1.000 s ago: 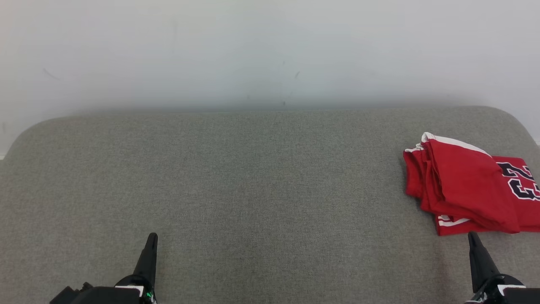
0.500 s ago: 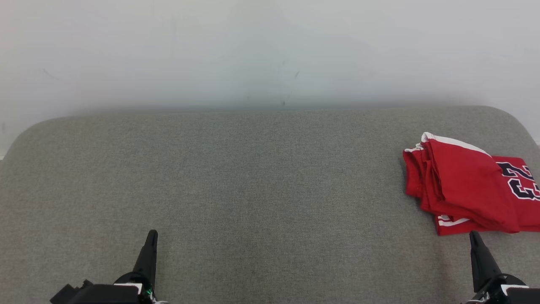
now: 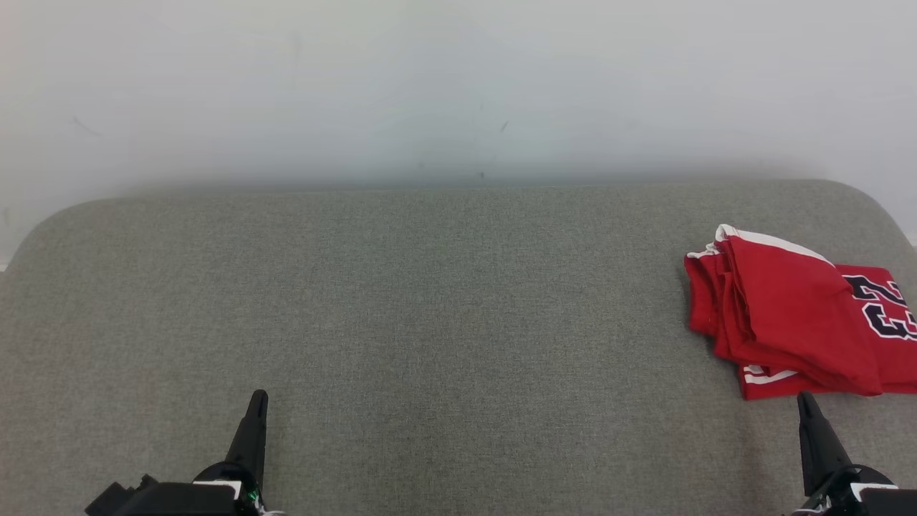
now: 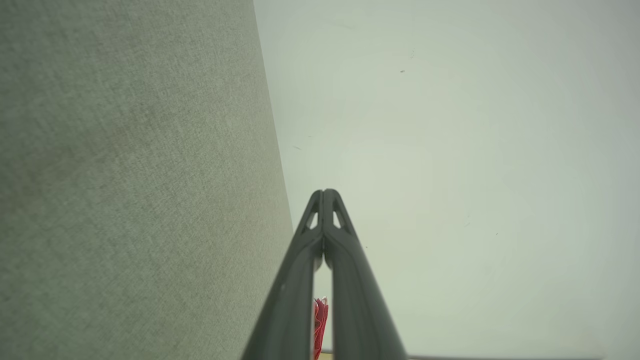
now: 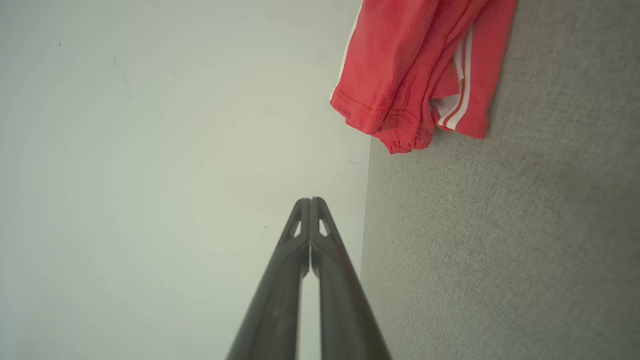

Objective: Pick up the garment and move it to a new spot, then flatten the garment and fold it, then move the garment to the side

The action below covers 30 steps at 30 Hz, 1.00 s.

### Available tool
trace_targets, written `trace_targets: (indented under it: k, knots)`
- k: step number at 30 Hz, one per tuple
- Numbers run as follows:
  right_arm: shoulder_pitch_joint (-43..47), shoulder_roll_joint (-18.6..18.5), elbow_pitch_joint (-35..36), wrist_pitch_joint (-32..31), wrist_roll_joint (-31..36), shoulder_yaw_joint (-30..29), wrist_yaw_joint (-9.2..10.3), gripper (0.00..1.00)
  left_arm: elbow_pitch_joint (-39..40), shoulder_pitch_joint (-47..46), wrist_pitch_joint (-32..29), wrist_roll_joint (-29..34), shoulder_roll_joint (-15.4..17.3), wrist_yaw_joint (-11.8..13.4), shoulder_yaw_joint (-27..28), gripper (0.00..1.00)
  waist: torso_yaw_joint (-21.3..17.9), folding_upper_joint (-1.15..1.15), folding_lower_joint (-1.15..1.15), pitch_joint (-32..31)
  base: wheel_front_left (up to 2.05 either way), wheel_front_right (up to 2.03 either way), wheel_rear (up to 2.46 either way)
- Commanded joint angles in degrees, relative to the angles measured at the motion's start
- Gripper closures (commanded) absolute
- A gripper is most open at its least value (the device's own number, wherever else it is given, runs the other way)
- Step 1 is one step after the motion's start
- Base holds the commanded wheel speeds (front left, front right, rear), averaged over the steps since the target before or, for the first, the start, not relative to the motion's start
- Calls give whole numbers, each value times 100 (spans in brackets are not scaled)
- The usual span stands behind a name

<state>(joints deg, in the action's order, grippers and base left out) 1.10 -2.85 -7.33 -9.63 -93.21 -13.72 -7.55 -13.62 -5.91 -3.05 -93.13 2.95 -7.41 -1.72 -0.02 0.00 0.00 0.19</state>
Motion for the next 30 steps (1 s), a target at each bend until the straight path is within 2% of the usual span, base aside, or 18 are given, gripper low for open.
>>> trace_targets:
  k: [1, 30]
  knots:
    - [-26, -5, 14, -19, -16, -3, 12, 100, 2, -30, -12, -27, 2, -19, 14, 100, 0, 0, 0, 0, 0, 0, 0]
    - [-25, -5, 14, -19, -16, -2, 12, 100, 4, -29, -16, -19, -2, -19, 20, 100, 0, 0, 0, 0, 0, 0, 0]
